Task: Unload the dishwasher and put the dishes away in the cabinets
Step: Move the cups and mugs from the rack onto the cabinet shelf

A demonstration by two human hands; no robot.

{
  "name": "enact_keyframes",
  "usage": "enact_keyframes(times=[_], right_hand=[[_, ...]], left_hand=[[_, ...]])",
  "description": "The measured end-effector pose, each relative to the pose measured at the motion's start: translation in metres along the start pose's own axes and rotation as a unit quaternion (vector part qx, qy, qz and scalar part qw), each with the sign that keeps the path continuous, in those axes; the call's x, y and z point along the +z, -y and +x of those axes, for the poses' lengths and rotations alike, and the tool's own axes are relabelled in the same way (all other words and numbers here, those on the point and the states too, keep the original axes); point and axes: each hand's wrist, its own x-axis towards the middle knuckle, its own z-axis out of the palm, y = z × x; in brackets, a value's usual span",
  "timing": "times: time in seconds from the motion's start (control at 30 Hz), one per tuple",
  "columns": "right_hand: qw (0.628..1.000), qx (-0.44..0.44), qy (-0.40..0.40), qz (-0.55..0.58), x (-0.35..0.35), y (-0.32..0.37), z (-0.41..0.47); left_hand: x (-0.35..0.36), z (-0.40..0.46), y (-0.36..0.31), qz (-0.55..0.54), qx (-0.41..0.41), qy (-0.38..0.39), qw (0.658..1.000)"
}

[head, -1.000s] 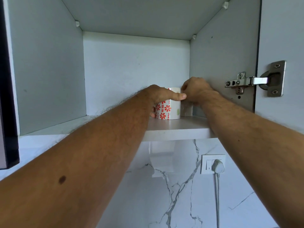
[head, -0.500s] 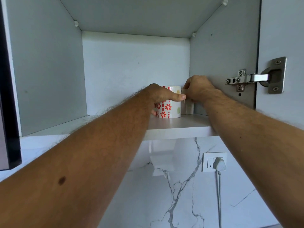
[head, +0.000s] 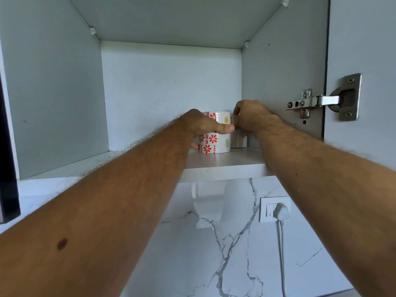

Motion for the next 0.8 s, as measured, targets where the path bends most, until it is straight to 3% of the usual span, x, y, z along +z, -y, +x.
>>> enact_keyframes(times=[0.1,0.2,0.3,0.37,0.5,0.67,0.8], right_hand=[[1.000,0.015,-0.010,0.010,-0.001,0.002,-0.005],[0.995,0.027,-0.070,0.062,-0.009,0.002,-0.007],[0.978,-0.011,-0.137,0.155,-0.017,0.007,-0.013],[0.971,-0.041,-0.140,0.191,-0.019,0.012,-0.019],[0.988,-0.048,-0.085,0.120,-0.021,0.012,-0.026],[0.995,-0.048,-0.072,0.042,-0.027,0.009,-0.035],[0.997,-0.051,-0.054,0.024,-0.026,0.011,-0.041]], left_hand=[[-0.001,0.001,0.002,0.007,0.003,-0.003,1.000],[-0.001,0.003,0.004,0.016,0.009,-0.008,1.000],[0.000,0.005,0.004,0.012,0.017,-0.007,1.000],[0.001,0.007,0.004,0.006,0.027,-0.003,1.000],[0.003,0.008,0.000,-0.006,0.069,0.011,0.998],[0.005,0.017,0.003,0.020,0.105,-0.024,0.994],[0.003,0.025,0.005,0.103,0.113,-0.064,0.986]])
